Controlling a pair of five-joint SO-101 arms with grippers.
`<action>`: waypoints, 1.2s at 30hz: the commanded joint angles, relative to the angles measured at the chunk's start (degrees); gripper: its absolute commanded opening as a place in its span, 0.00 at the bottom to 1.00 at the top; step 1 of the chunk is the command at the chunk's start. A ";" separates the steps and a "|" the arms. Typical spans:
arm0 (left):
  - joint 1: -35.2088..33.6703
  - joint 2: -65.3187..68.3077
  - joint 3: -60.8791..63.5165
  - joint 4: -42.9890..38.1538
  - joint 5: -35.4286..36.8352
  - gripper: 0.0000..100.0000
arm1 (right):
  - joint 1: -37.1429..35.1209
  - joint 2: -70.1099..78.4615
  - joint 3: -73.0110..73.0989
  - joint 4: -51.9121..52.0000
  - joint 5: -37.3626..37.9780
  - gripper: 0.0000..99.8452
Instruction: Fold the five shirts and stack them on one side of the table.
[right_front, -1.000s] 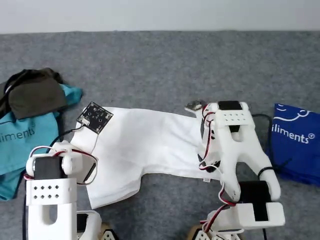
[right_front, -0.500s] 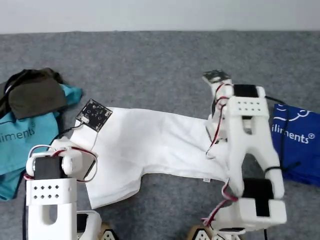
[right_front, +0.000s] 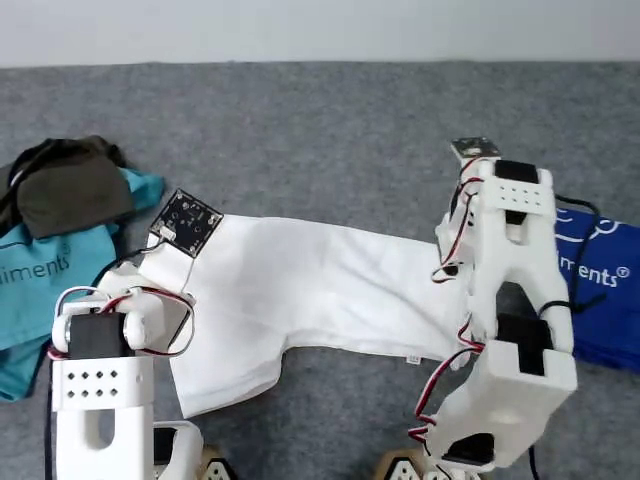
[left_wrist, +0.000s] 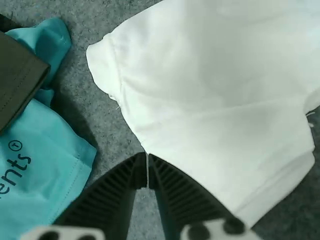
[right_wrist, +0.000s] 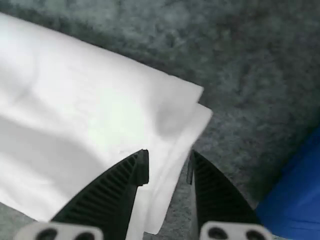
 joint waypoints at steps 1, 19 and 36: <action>-0.53 -0.53 -1.54 -0.97 0.26 0.02 | 1.36 0.04 -3.96 -0.75 -0.53 0.14; -0.35 -0.53 -1.63 -0.88 0.18 0.02 | -0.75 10.68 -8.97 -4.09 -0.26 0.13; -0.09 -0.88 -1.63 -0.88 0.18 0.02 | 1.54 18.24 -23.12 -3.82 4.31 0.03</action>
